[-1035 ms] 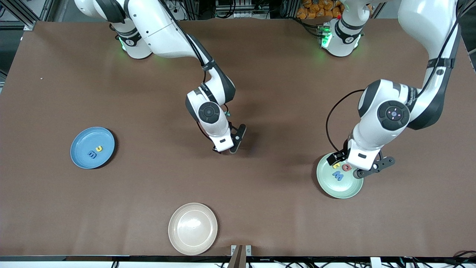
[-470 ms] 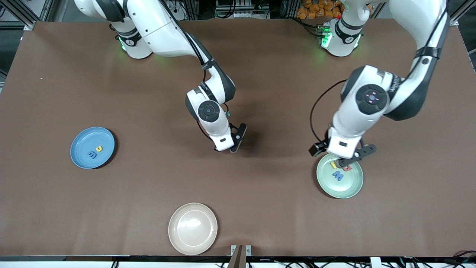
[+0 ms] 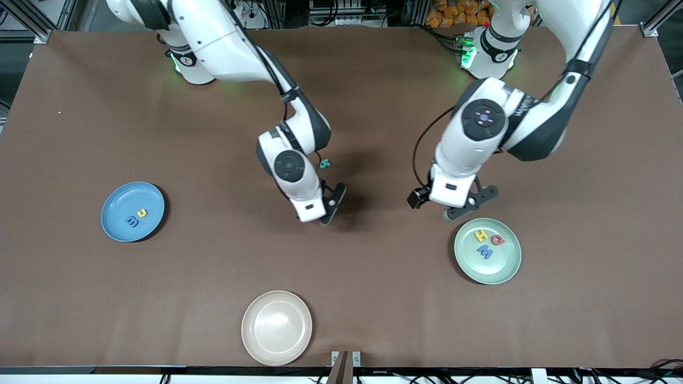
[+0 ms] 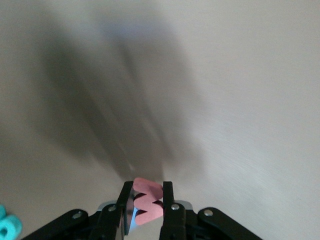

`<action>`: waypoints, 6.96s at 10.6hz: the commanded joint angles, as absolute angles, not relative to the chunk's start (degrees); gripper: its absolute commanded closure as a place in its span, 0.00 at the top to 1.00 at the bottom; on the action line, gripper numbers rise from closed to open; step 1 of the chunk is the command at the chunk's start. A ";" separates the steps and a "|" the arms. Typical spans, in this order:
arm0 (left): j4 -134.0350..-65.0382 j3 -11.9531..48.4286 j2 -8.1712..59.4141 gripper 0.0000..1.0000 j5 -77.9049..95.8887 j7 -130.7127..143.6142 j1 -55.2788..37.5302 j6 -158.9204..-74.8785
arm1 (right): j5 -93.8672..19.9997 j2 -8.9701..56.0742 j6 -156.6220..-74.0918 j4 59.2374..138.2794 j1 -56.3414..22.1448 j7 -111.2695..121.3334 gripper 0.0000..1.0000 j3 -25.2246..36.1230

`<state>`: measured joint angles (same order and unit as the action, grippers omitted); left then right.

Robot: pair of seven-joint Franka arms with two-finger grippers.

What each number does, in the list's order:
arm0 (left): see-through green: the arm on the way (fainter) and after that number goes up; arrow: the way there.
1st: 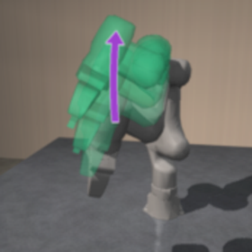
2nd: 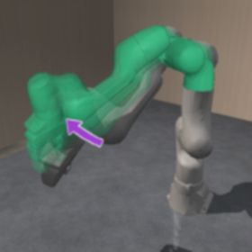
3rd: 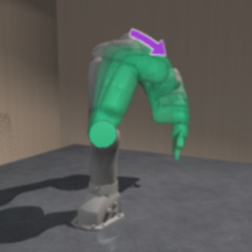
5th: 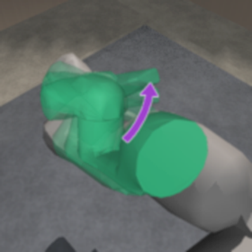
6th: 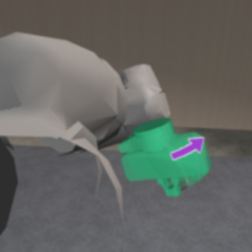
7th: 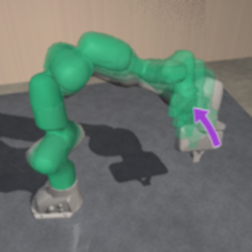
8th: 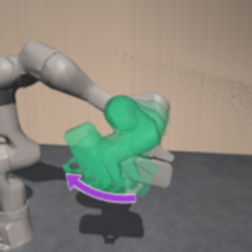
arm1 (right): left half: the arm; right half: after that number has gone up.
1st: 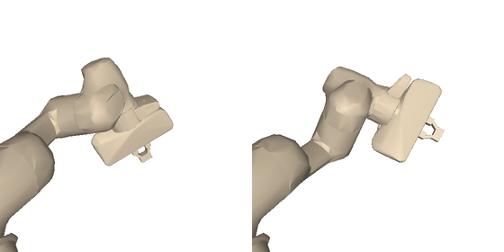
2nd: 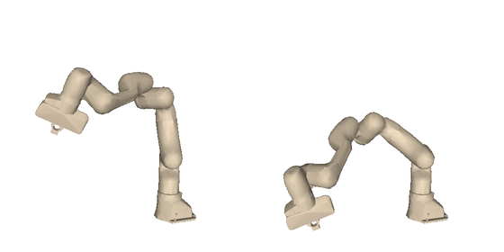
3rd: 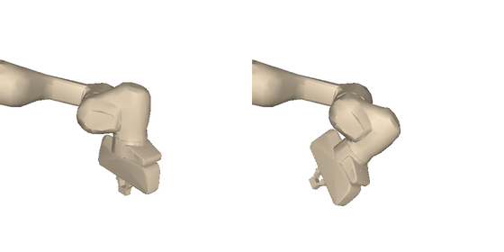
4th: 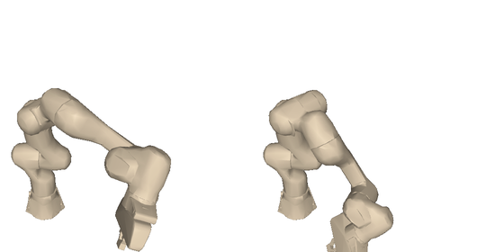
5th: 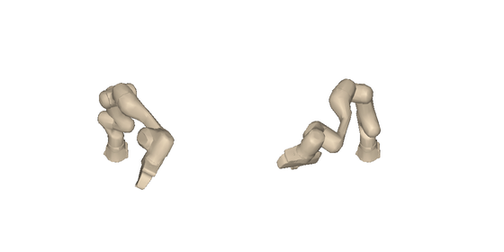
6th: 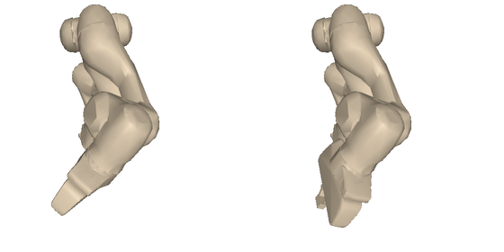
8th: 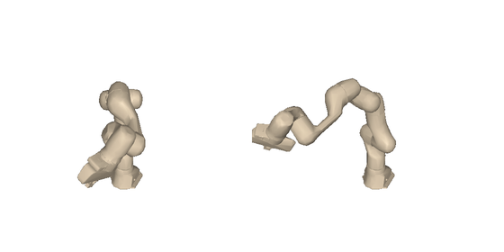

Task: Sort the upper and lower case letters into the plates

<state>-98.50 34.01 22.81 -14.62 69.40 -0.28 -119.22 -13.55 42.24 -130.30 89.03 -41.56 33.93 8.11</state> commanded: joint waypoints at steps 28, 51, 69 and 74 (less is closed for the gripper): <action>-81.65 23.12 53.35 0.60 -22.94 89.12 -38.32 -128.50 | -15.29 31.82 -119.27 101.07 -8.88 53.53 1.00 16.54; -87.89 23.47 40.16 0.00 -21.53 37.09 8.35 -124.71 | -16.60 38.75 -133.33 98.88 -47.73 -6.40 1.00 12.41; -86.92 25.75 16.72 1.00 -11.64 23.12 12.74 -111.72 | -14.50 41.40 -136.32 98.09 -48.96 -13.89 0.00 12.48; -86.66 25.66 8.27 1.00 -2.94 12.43 18.00 -103.89 | -14.76 39.65 -135.27 98.09 -46.24 -11.18 0.00 12.48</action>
<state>-85.18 25.33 11.01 -7.64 17.30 15.46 -104.70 -15.16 40.73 -136.11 98.28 -48.38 -12.37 12.95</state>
